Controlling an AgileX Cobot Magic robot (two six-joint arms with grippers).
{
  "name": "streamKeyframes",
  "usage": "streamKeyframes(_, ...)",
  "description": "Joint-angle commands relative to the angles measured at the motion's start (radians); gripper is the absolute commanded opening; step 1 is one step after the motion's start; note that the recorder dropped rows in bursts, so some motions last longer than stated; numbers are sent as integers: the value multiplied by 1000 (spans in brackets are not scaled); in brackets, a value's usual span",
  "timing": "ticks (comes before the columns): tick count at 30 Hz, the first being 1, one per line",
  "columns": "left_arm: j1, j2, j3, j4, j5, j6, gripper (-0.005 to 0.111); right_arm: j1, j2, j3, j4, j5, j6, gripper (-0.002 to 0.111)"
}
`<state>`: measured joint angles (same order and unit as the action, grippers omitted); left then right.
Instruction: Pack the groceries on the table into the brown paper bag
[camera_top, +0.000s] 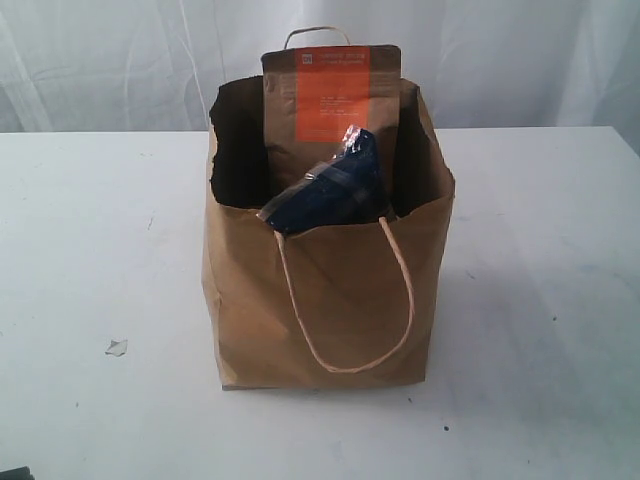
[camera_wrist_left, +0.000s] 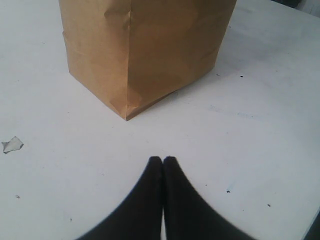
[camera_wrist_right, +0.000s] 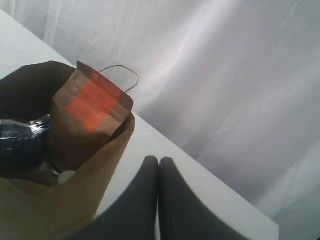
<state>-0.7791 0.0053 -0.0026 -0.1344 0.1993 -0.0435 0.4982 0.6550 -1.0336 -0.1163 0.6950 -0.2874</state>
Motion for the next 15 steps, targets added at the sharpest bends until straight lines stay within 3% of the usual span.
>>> streamKeyframes(1, 0, -5, 3, -7, 5, 0, 0, 2, -47, 156, -25, -216, 41, 0)
streamKeyframes(5, 0, -5, 3, -7, 5, 0, 0, 2, -98, 385, -78, -465, 129, 0)
streamKeyframes(9, 0, -5, 3, -7, 5, 0, 0, 2, -152, 559, -78, -474, 264, 0)
streamKeyframes(15, 0, -5, 3, -7, 5, 0, 0, -11, -299, 770, -78, -483, 293, 0)
